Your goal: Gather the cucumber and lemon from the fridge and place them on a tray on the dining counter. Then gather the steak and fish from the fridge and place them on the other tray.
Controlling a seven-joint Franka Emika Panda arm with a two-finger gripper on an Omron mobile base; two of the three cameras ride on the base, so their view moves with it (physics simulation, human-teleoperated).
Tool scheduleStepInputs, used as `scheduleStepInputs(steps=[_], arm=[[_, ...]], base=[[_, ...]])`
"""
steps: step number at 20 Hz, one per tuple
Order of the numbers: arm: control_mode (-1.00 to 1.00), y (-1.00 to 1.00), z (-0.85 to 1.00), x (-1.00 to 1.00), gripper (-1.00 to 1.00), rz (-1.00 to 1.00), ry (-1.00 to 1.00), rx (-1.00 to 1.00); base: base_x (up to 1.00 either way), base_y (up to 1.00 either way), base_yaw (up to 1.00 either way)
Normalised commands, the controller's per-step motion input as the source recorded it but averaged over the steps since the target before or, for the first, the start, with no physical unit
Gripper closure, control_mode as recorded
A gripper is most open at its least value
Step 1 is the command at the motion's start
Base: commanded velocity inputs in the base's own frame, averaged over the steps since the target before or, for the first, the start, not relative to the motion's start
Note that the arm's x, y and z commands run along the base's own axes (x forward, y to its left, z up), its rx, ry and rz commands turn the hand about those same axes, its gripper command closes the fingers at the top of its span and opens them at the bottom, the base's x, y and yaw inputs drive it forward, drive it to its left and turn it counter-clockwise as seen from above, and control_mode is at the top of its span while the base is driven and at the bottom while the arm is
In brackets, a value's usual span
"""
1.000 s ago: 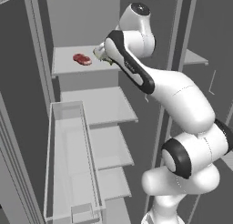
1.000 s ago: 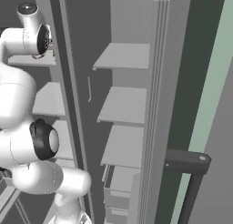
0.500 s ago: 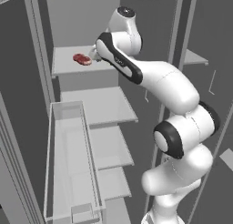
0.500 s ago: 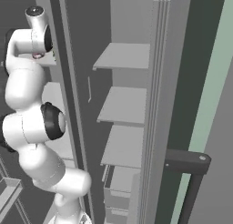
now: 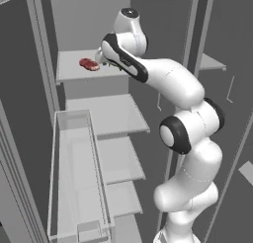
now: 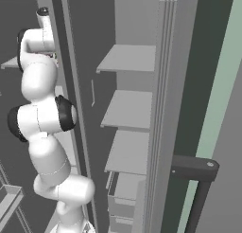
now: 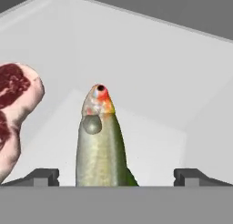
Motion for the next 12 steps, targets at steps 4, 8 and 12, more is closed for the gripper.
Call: scheduleStepInputs(steps=[4,8,12], arm=[[-1.0,0.06,-0.06,0.48,-1.0,-0.04,0.05,-0.02],[-1.0,0.11,-0.11,0.14,-1.0,-0.02,0.0,-0.05],[-1.0,0.0,-0.14,-0.25,-1.0,-0.03,0.0,-0.03]], base=[[0.0,0.0,0.0],[0.0,0.0,0.0],[0.0,0.0,0.0]])
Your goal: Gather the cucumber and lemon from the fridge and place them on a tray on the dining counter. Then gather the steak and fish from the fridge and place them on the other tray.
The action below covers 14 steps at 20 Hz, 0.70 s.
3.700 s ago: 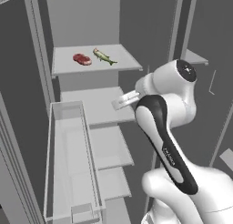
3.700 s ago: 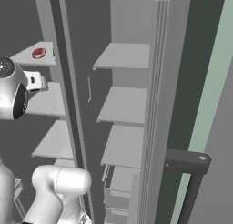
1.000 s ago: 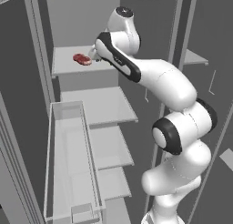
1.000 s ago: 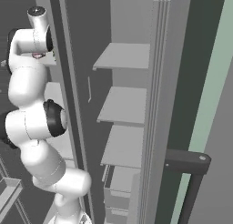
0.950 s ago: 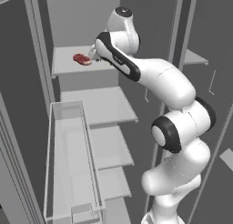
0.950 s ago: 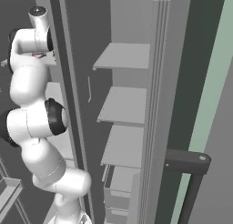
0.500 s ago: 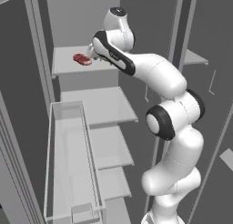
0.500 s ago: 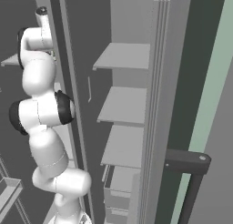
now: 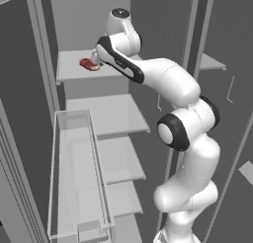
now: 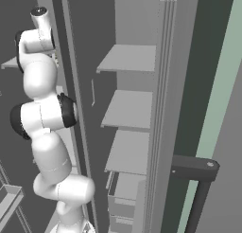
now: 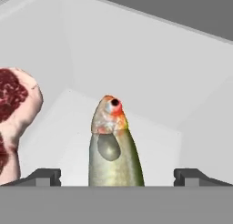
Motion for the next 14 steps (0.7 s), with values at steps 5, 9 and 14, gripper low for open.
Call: scheduleStepInputs(steps=[5,9,14], arm=[[-1.0,-0.02,-0.19,-0.24,-1.0,-0.04,0.01,-0.01],[-1.0,0.0,-0.27,0.0,1.0,-0.03,0.11,-0.03],[-1.0,0.0,-0.2,0.0,1.0,0.0,0.05,-0.01]], base=[[0.0,0.0,0.0],[0.0,0.0,0.0],[0.0,0.0,0.0]])
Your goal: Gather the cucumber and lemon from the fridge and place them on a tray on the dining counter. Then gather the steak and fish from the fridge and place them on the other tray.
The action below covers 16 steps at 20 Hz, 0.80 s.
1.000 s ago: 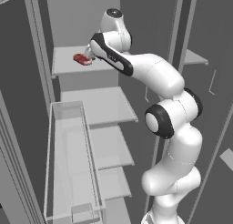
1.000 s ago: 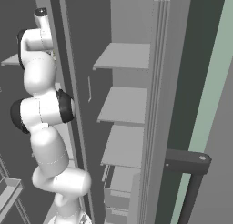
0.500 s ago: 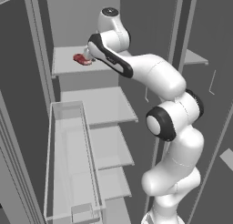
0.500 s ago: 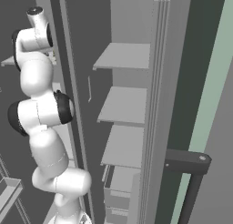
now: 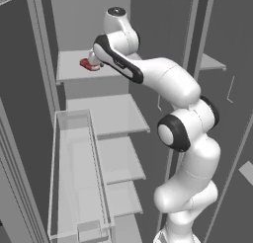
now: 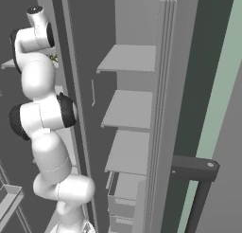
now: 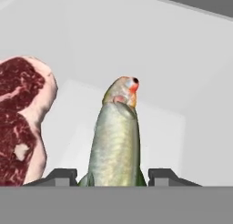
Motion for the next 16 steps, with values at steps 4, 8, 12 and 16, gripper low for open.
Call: scheduleStepInputs(steps=[4,8,12,16], arm=[[-1.0,-0.01,-0.09,-0.06,1.0,0.0,0.01,0.0],[-1.0,-0.24,0.0,-0.47,1.0,-0.01,0.0,0.0],[-1.0,-0.46,0.05,-0.72,1.0,-0.01,-0.04,0.0],[-1.0,-0.44,0.1,-0.82,1.0,-0.02,-0.08,0.0]], base=[[0.0,0.0,0.0],[0.0,0.0,0.0],[0.0,0.0,0.0],[0.0,0.0,0.0]])
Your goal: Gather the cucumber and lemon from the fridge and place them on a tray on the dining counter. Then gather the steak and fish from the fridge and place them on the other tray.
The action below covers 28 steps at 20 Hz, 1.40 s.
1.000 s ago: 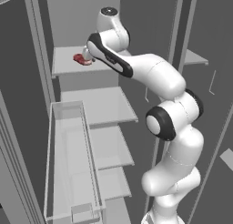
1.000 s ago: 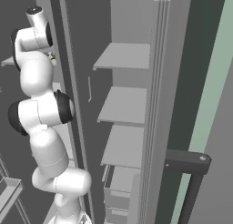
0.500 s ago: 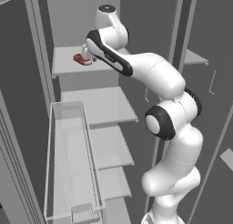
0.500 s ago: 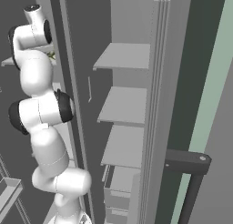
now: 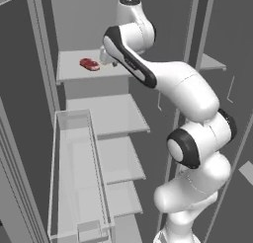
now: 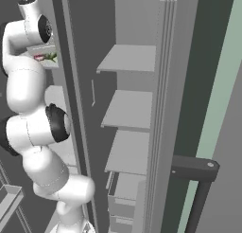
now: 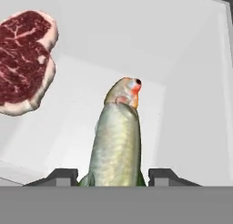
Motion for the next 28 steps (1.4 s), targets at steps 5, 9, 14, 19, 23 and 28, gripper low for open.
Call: scheduleStepInputs(steps=[5,9,14,19,23,28], arm=[[-1.0,-0.33,0.14,-0.92,1.0,-0.04,-0.1,0.0],[-1.0,-0.14,0.1,-0.95,1.0,-0.04,-0.08,0.0],[-1.0,-0.02,0.01,-0.99,1.0,0.0,-0.04,0.0],[-1.0,-0.12,0.0,-1.0,1.0,0.0,-0.04,0.0],[-1.0,-0.22,0.0,-1.0,1.0,0.0,-0.02,0.0],[-1.0,-0.24,0.0,-1.0,1.0,0.0,0.0,0.0]], base=[[0.0,0.0,0.0],[0.0,0.0,0.0],[0.0,0.0,0.0],[0.0,0.0,0.0],[0.0,0.0,0.0],[0.0,0.0,0.0]])
